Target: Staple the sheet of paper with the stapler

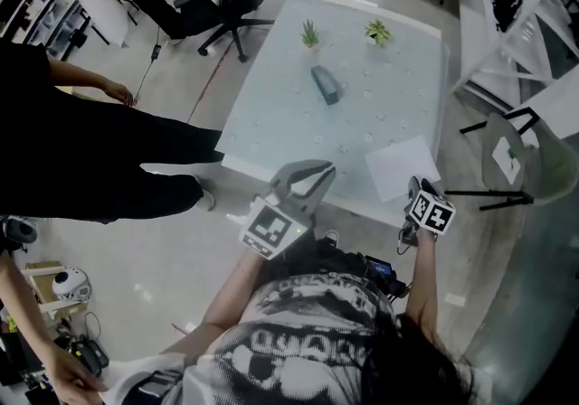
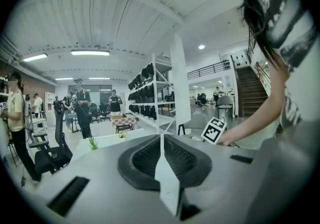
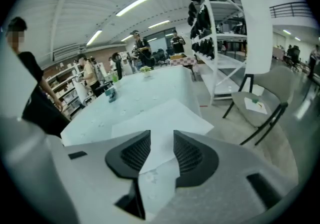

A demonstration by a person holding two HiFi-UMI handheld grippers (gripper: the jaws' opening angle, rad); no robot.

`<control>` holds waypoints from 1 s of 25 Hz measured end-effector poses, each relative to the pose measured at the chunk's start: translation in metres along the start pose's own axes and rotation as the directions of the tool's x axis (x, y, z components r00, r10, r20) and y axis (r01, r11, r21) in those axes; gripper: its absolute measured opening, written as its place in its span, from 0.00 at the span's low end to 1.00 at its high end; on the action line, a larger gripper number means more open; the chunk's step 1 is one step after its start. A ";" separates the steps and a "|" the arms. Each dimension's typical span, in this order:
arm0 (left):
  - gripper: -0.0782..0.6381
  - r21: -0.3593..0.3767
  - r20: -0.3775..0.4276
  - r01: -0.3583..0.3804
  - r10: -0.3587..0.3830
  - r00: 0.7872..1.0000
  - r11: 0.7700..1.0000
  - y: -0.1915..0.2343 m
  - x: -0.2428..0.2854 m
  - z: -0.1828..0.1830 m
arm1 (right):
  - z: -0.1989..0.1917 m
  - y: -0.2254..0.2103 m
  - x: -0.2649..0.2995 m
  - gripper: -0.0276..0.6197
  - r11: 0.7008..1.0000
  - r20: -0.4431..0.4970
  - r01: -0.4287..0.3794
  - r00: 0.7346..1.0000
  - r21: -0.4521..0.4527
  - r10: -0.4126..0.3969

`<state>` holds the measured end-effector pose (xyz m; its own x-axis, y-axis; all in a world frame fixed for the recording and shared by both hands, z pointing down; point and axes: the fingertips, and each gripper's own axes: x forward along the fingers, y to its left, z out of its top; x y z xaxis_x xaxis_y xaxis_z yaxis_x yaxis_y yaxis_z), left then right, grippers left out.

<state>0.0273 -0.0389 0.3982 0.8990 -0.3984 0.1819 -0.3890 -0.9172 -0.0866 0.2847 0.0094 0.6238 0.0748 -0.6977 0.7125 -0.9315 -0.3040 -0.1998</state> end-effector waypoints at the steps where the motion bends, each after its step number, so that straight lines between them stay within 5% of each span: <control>1: 0.14 0.000 0.000 0.000 0.000 1.000 1.000 0.002 0.001 0.000 | -0.002 -0.011 0.001 0.26 0.999 -0.005 0.026 1.000 0.026 -0.026; 5: 0.14 -0.005 -0.003 -0.003 0.003 1.000 1.000 0.006 0.001 -0.005 | -0.012 -0.047 0.003 0.34 0.985 -0.033 0.117 0.993 0.127 -0.113; 10: 0.14 -0.009 -0.006 -0.011 0.011 1.000 1.000 0.010 0.003 -0.006 | -0.017 -0.059 0.014 0.35 0.941 -0.028 0.090 0.996 0.327 -0.085; 17: 0.14 -0.028 -0.022 -0.022 0.022 1.000 0.999 0.010 0.007 -0.018 | -0.019 -0.058 0.020 0.13 0.909 0.012 0.057 0.998 0.414 -0.068; 21: 0.14 -0.035 -0.037 -0.033 0.032 0.999 0.999 0.015 0.009 -0.024 | -0.005 -0.047 0.017 0.05 0.873 0.083 -0.021 0.996 0.488 -0.022; 25: 0.14 -0.052 -0.054 -0.045 0.042 0.998 0.998 0.024 0.013 -0.030 | 0.013 -0.024 0.014 0.04 0.798 0.169 -0.150 0.984 0.584 0.062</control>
<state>0.0235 -0.0664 0.4283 0.8697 -0.4361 0.2309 -0.4385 -0.8977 -0.0438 0.3123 -0.0016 0.6301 0.0764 -0.8146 0.5750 -0.5463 -0.5166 -0.6593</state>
